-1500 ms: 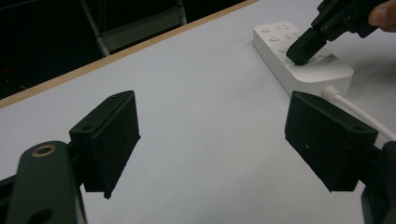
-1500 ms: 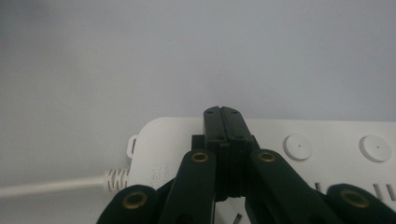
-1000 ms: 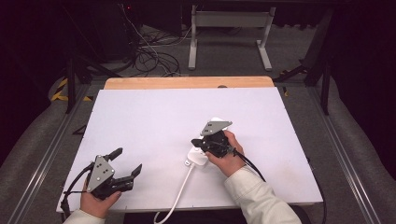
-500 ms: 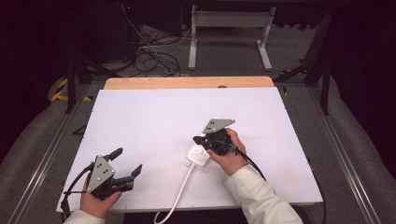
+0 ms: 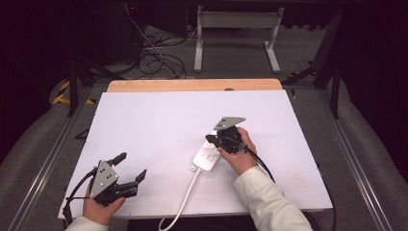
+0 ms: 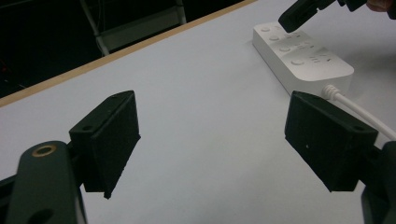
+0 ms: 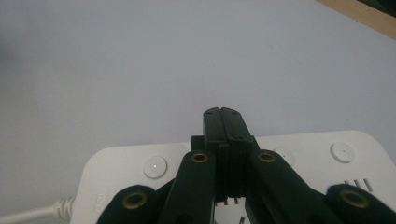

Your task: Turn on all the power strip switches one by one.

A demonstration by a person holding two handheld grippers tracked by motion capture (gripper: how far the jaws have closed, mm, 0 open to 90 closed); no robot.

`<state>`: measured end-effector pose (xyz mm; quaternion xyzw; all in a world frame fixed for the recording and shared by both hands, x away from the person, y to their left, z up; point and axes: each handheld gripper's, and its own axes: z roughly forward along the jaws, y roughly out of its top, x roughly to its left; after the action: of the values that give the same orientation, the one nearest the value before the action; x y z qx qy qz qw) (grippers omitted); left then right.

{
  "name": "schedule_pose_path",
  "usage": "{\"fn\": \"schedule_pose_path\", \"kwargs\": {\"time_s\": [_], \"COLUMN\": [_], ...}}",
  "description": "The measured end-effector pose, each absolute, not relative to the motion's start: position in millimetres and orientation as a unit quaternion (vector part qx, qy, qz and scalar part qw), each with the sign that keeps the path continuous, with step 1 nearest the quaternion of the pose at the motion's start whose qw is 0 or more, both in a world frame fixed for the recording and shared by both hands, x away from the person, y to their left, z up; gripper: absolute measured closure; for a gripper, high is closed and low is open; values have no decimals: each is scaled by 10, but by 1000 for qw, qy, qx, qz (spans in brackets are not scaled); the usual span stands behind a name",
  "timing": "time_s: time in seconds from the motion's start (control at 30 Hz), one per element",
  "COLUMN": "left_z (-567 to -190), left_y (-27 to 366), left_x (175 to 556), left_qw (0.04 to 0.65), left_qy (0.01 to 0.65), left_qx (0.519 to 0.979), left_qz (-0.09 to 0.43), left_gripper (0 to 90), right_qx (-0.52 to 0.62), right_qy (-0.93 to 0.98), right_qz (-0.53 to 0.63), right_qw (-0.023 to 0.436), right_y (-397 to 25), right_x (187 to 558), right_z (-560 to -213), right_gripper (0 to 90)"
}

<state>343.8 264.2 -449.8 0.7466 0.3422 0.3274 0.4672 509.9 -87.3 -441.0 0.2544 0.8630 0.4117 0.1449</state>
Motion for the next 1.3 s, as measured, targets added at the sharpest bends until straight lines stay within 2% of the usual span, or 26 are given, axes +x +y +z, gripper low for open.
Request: {"fn": "schedule_pose_path", "kwargs": {"time_s": [1.17,1.3], "left_z": [-4498,-4496], "left_y": [2637,2639], "left_x": [3431,3433], "left_qw": [467,467], "left_qy": [342,342], "left_qx": [748,747], "left_qz": [326,327], "left_gripper": [182,181], "right_qx": [267,264], "right_qy": [876,879], "right_qz": [380,373], "right_qw": [129,140], "right_y": [-845,-822], "right_x": [5177,5154], "right_z": [-4590,-4591], "right_gripper": [900,900]}}
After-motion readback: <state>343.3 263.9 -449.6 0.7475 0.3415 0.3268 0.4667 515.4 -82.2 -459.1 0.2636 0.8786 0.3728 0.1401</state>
